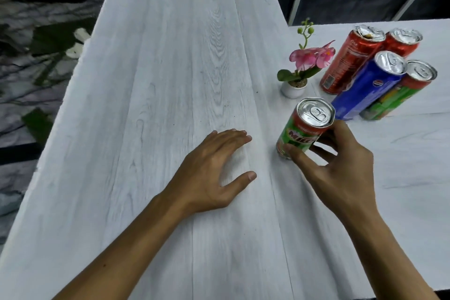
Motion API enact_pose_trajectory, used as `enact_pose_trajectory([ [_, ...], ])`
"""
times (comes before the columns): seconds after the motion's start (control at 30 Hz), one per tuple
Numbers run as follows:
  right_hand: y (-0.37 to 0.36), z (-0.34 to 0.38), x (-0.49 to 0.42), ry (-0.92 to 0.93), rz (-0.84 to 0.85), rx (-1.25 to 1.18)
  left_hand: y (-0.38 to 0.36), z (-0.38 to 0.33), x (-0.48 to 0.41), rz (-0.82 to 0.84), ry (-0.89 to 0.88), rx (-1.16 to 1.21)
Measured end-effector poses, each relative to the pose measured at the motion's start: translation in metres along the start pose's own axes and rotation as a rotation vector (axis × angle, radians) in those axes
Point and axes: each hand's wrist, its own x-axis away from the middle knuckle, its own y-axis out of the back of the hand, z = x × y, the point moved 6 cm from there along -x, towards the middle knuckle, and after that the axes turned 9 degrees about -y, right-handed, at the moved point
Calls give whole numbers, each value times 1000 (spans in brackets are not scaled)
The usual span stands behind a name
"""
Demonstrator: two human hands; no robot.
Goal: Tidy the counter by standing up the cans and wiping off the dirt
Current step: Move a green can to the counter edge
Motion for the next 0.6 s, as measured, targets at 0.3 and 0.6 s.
enact_pose_trajectory([
  [0.3,-95,58,12,78,66,-62,59,62,60,-35,82,-39],
  [0.6,-190,120,9,159,134,-88,114,119,110,-98,136,-94],
])
